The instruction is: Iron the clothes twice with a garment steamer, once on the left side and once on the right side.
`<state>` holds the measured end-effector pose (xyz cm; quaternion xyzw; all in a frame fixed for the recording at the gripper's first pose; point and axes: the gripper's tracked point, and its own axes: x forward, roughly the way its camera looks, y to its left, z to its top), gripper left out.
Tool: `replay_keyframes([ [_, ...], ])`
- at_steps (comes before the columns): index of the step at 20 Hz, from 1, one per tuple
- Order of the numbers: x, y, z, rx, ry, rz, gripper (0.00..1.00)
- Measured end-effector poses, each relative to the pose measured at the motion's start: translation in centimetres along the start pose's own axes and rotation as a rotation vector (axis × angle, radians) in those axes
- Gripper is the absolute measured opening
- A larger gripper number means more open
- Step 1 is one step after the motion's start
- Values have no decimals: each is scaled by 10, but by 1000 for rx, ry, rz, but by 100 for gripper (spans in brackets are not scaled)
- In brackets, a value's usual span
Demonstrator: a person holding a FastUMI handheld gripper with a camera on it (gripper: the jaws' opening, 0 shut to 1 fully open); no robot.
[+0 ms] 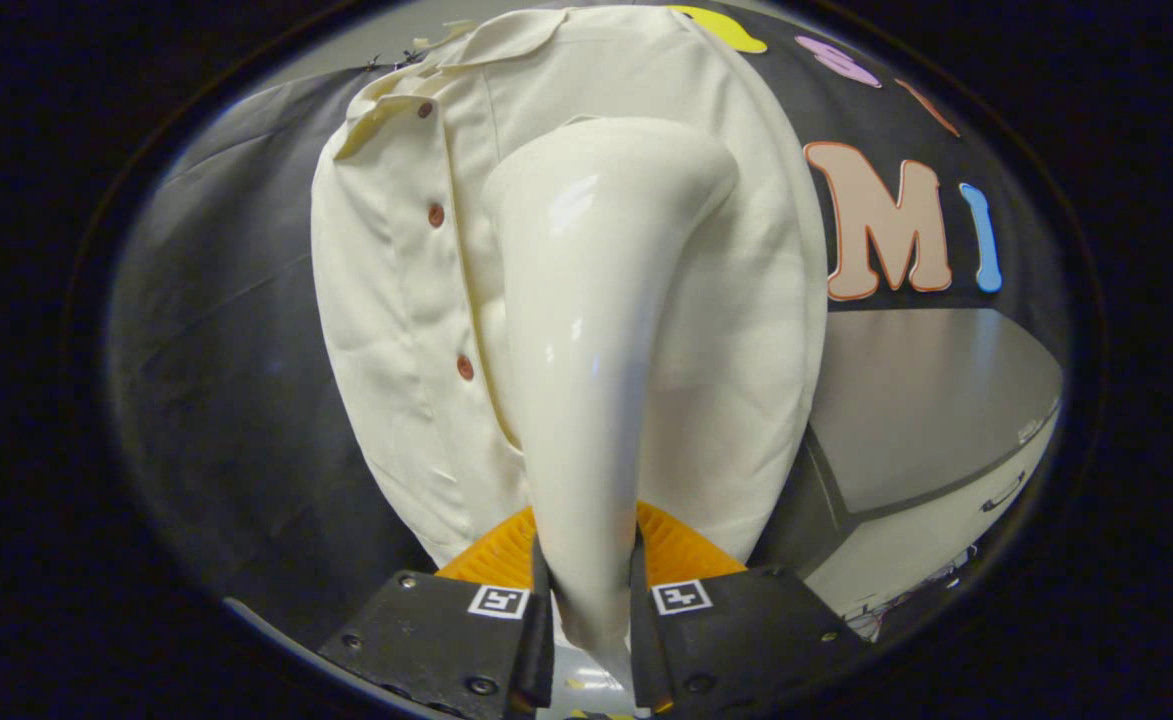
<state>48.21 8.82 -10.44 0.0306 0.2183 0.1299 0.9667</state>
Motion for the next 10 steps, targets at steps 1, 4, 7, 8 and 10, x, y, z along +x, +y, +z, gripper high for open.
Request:
replay_keyframes([
  [1,-1,-2,-9,2,15,-2,30],
  [4,2,-6,-36,15,62,-8,31],
  [7,4,-8,-60,25,107,-10,31],
  [8,5,-9,-68,30,119,-10,31],
  [10,7,-10,-83,46,147,-10,31],
])
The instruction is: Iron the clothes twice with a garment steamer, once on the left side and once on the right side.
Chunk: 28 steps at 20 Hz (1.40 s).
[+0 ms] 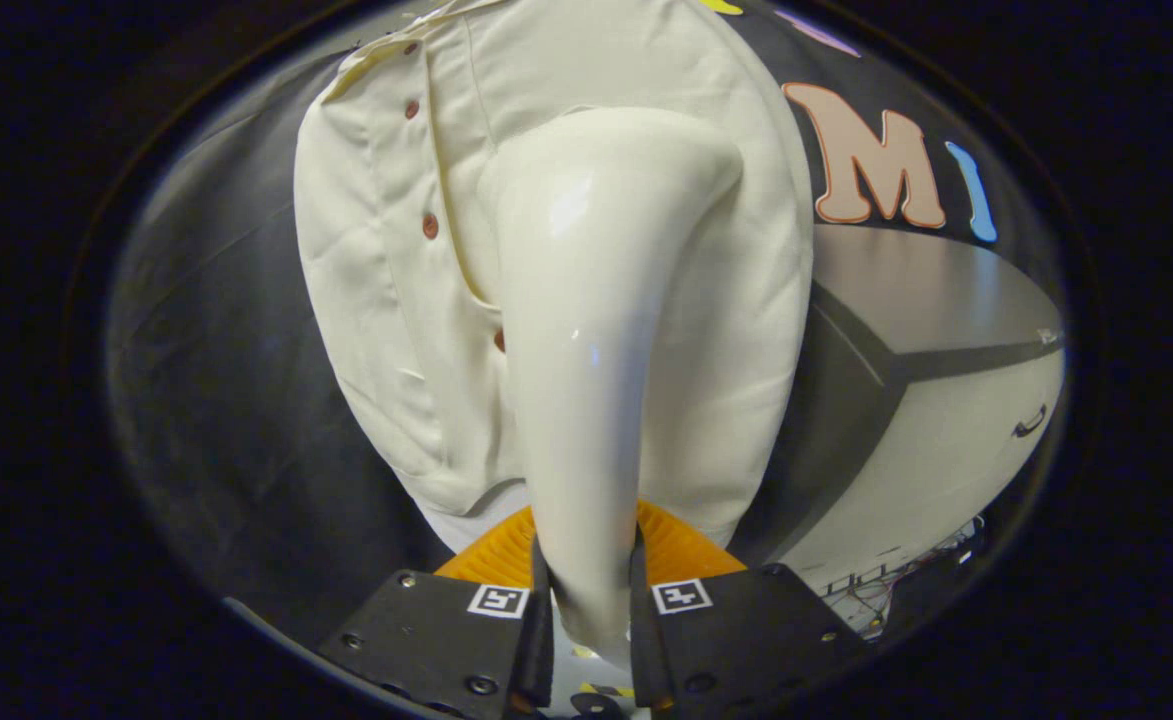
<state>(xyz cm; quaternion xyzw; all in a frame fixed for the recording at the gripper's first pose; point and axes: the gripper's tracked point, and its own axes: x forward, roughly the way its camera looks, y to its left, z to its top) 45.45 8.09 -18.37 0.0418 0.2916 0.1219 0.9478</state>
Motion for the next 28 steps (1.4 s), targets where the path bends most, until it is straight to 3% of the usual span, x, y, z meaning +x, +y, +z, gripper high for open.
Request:
replay_keyframes([
  [11,14,-10,-67,63,137,-4,31],
  [22,-6,-14,-123,117,219,-49,31],
  [28,-73,-18,-125,152,158,-120,31],
])
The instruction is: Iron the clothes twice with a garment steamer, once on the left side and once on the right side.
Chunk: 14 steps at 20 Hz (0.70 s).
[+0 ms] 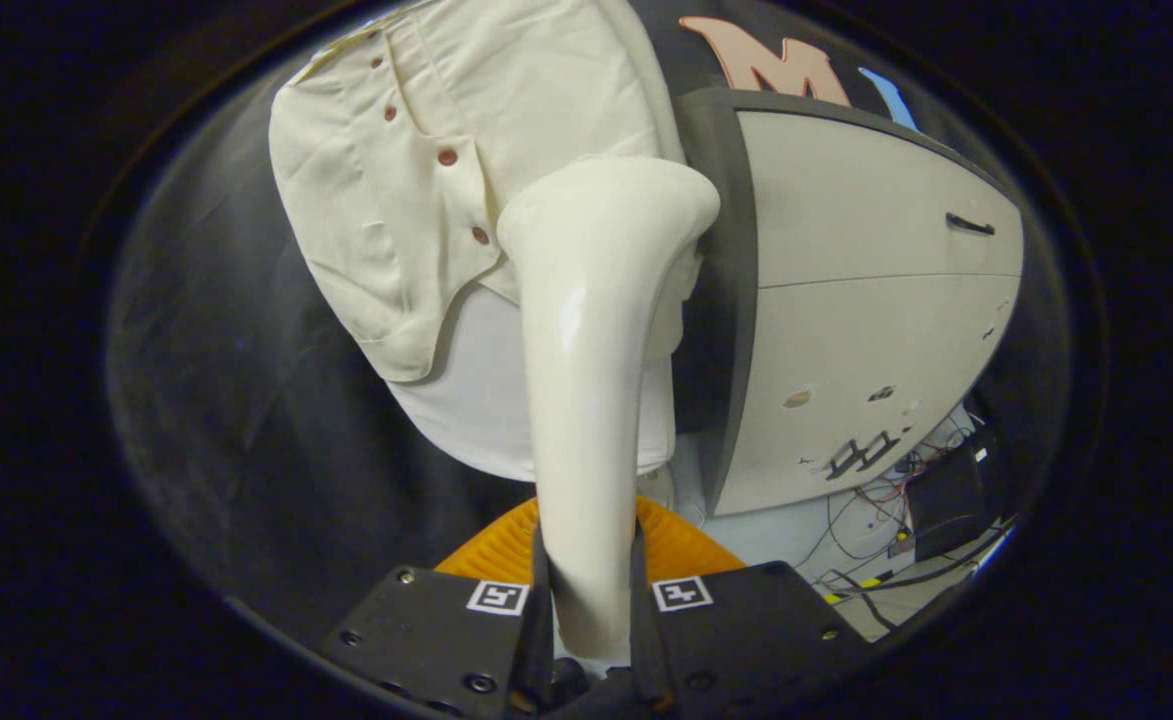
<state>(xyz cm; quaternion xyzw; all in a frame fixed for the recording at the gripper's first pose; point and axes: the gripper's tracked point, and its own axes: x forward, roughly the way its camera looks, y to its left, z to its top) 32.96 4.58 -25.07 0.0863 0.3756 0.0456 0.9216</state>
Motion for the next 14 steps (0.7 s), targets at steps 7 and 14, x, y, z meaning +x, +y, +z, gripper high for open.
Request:
replay_keyframes([
  [7,-124,8,-11,68,-168,-92,31],
  [14,-249,2,-16,81,-361,-154,31],
])
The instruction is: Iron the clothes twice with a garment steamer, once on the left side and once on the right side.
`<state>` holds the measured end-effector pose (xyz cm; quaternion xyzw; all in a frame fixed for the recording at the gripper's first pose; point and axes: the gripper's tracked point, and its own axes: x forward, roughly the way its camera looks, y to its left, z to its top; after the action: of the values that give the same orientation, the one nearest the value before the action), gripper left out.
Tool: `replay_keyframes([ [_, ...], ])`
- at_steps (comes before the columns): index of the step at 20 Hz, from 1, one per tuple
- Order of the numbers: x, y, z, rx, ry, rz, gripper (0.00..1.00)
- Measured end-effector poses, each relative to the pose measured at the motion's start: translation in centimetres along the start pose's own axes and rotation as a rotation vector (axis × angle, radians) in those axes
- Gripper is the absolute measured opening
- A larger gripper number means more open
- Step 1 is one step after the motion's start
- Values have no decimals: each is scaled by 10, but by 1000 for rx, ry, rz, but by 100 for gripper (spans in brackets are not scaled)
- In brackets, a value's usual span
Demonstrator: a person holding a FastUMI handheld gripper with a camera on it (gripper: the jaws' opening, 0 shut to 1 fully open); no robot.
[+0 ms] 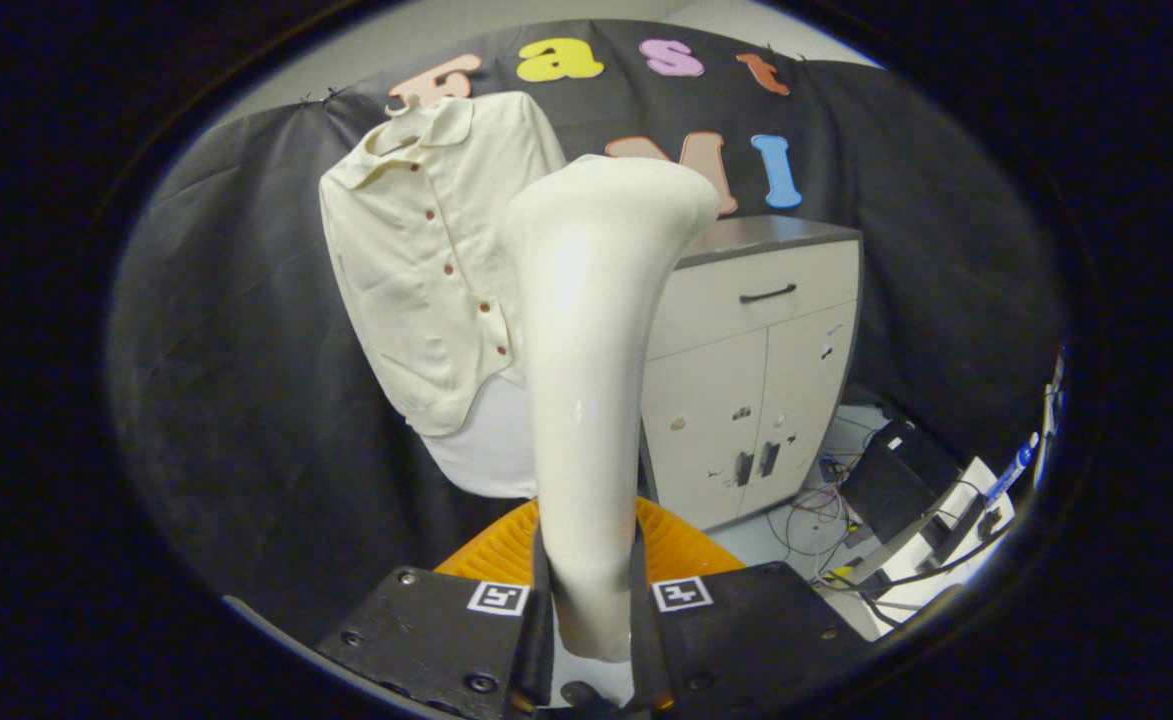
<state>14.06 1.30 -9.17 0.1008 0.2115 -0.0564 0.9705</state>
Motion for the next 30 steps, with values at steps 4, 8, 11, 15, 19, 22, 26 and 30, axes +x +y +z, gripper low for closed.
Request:
replay_keyframes([
  [4,-44,-7,37,12,-97,49,31],
  [8,-81,-34,73,-64,-180,69,30],
  [11,-107,-56,86,-71,-196,102,30],
  [15,-130,-93,91,-96,-223,114,30],
  [19,-142,-135,89,-75,-213,105,31],
  [22,-149,-152,91,-70,-217,96,31],
  [26,-154,-154,94,-63,-226,90,30],
  [30,-157,-142,97,-86,-237,95,30],
])
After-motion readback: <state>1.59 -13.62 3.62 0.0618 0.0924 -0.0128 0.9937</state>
